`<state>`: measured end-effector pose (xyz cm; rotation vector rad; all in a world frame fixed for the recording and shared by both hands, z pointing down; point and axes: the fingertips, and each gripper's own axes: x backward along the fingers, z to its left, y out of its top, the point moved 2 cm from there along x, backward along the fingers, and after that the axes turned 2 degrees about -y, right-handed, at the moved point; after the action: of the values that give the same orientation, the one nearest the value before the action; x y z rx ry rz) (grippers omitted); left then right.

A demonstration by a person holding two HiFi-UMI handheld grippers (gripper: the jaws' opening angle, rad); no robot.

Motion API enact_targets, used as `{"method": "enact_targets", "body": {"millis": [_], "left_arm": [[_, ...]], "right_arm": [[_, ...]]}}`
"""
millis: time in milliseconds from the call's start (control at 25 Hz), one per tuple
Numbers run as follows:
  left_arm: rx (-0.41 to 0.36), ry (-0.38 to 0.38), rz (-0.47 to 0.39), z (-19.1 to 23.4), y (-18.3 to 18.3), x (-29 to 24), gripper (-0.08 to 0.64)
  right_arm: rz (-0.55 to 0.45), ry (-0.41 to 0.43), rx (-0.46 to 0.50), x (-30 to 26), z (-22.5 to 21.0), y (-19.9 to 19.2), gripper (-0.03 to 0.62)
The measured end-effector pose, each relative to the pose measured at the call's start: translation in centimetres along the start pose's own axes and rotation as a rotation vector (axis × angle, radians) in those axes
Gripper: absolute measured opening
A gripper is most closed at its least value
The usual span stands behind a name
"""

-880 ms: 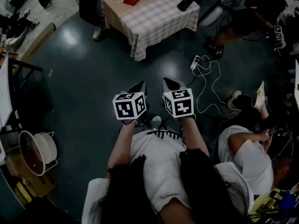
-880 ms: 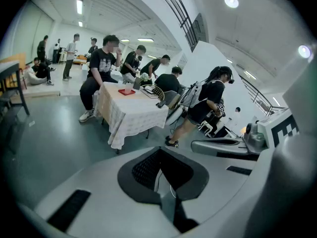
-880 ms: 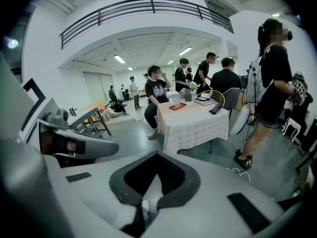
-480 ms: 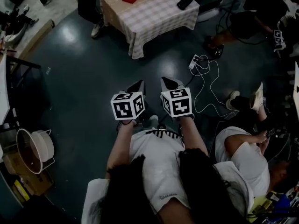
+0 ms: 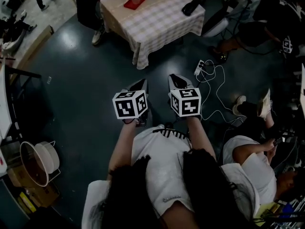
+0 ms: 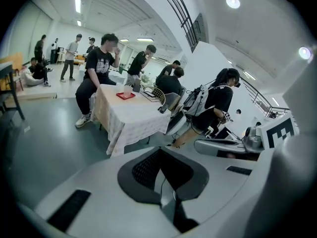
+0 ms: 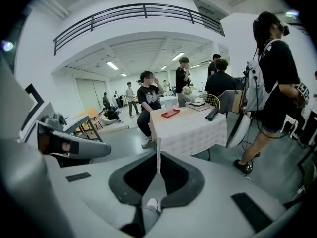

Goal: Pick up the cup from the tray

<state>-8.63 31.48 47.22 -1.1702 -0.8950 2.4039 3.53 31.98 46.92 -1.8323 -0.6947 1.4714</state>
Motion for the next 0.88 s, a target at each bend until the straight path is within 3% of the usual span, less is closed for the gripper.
{"method": "enact_targets", "body": {"millis": [240, 400, 880], "left_arm": [[0.008, -0.027, 0.027, 2.0, 4.0, -2.9, 0.004], [-0.012, -0.044, 0.039, 3.2, 6.7, -4.4, 0.003], [-0.027, -0.059, 0.053, 9.2, 14.2, -8.0, 0.004]], "right_arm": [[0.001, 0.022, 0.053, -3.8, 0.1, 3.6, 0.028], [0.007, 0.07, 0.041, -6.2, 0.8, 5.9, 0.155], [0.015, 0.052, -0.008, -13.0, 1.1, 11.0, 0.18]]}}
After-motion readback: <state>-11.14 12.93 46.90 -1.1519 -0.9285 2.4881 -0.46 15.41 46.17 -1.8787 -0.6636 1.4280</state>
